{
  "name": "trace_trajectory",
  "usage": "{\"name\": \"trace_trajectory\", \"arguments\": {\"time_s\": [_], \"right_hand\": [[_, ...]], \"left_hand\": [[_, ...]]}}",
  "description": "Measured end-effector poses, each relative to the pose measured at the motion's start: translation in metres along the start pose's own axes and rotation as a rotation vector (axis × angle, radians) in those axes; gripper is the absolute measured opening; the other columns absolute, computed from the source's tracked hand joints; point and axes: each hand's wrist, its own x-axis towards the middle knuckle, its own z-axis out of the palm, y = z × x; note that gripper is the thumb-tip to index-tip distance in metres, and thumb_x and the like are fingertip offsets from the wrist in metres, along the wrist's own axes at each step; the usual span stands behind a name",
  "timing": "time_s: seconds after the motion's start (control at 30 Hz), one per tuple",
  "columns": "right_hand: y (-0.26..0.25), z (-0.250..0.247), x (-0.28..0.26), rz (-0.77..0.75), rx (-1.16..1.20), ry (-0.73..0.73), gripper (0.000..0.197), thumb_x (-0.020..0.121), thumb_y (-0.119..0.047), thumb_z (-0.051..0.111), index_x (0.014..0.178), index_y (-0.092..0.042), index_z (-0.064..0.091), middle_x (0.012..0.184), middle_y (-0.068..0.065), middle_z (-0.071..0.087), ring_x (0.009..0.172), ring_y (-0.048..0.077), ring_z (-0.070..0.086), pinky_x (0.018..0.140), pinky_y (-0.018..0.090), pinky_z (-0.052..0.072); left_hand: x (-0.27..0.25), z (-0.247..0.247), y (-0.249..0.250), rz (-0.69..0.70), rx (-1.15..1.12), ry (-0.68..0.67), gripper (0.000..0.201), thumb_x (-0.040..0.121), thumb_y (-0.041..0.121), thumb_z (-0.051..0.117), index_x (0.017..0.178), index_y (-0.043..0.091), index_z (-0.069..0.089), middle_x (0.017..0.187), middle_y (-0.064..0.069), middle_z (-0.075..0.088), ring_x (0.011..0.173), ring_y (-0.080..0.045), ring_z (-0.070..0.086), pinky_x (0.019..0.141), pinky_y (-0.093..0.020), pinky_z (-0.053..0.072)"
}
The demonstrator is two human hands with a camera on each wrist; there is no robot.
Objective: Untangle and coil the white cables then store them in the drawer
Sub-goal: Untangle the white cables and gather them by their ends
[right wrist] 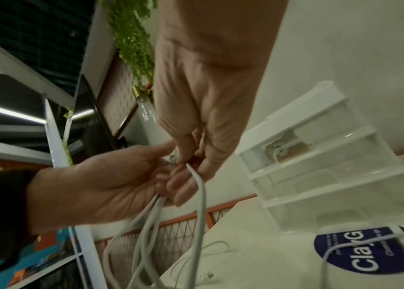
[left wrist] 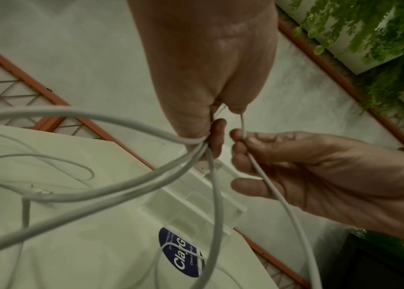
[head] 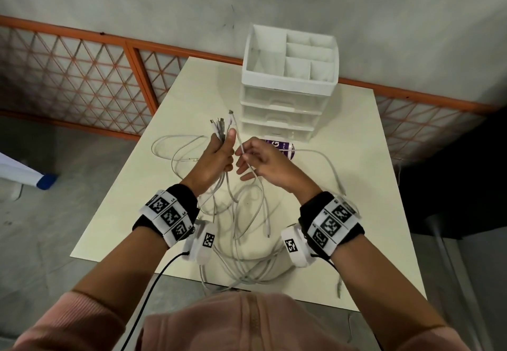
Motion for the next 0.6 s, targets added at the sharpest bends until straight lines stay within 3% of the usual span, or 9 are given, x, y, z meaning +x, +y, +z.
{"name": "trace_trajectory", "arguments": {"time_s": [0.1,0.17,0.3,0.37,0.43,0.5,0.6], "right_hand": [[0.0,0.008,0.002,0.031,-0.067,0.026,0.006,0.098,-0.003,0.043,0.098,-0.006,0.047,0.085,0.018,0.061,0.072,0.022,0.066,0.067,0.034,0.06],[-0.001,0.009,0.002,0.042,-0.093,0.022,0.005,0.097,-0.002,0.045,0.096,-0.006,0.048,0.083,0.016,0.061,0.07,0.023,0.066,0.066,0.038,0.061],[-0.004,0.008,0.0,0.06,-0.104,0.014,0.004,0.095,-0.002,0.049,0.098,-0.004,0.048,0.077,0.011,0.062,0.067,0.024,0.067,0.061,0.033,0.06],[-0.005,0.006,-0.001,0.074,-0.108,0.014,0.01,0.092,-0.004,0.055,0.099,-0.004,0.048,0.079,0.014,0.065,0.069,0.029,0.068,0.065,0.036,0.059],[-0.006,0.001,-0.003,0.093,-0.146,0.037,0.021,0.089,-0.013,0.063,0.1,-0.006,0.047,0.079,0.01,0.067,0.074,0.029,0.069,0.072,0.04,0.058],[-0.01,-0.007,-0.003,0.028,-0.175,0.132,0.029,0.086,-0.023,0.067,0.103,-0.01,0.048,0.083,0.002,0.065,0.078,0.024,0.068,0.071,0.04,0.058],[-0.023,-0.019,-0.002,-0.153,-0.1,0.368,0.032,0.085,-0.024,0.069,0.114,-0.018,0.056,0.091,0.002,0.064,0.073,0.013,0.064,0.063,0.021,0.055]], "left_hand": [[-0.002,0.004,0.003,0.042,0.043,0.003,0.034,0.098,0.046,0.04,0.086,0.015,0.036,0.067,0.001,0.043,0.052,-0.005,0.042,0.052,-0.019,0.038],[-0.007,0.006,0.004,0.084,0.074,0.009,0.03,0.1,0.04,0.039,0.087,0.013,0.038,0.064,0.001,0.043,0.049,-0.004,0.044,0.051,-0.017,0.038],[-0.012,0.007,0.002,0.135,0.11,0.028,0.025,0.102,0.033,0.037,0.089,0.013,0.042,0.073,-0.006,0.043,0.054,-0.005,0.048,0.055,-0.016,0.04],[-0.01,0.006,-0.001,0.153,0.134,0.045,0.024,0.1,0.038,0.038,0.083,0.023,0.044,0.084,-0.01,0.039,0.068,-0.017,0.05,0.065,-0.026,0.044],[-0.008,0.007,-0.002,0.155,0.161,0.062,0.025,0.099,0.038,0.039,0.074,0.034,0.041,0.085,-0.005,0.034,0.076,-0.024,0.044,0.073,-0.037,0.043],[-0.008,0.008,-0.002,0.158,0.199,0.069,0.025,0.102,0.031,0.037,0.077,0.028,0.039,0.081,-0.002,0.036,0.075,-0.015,0.04,0.073,-0.032,0.037],[-0.01,0.009,0.0,0.195,0.307,0.02,0.023,0.103,0.026,0.033,0.091,0.015,0.049,0.075,0.007,0.046,0.064,-0.001,0.042,0.068,-0.022,0.036]]}}
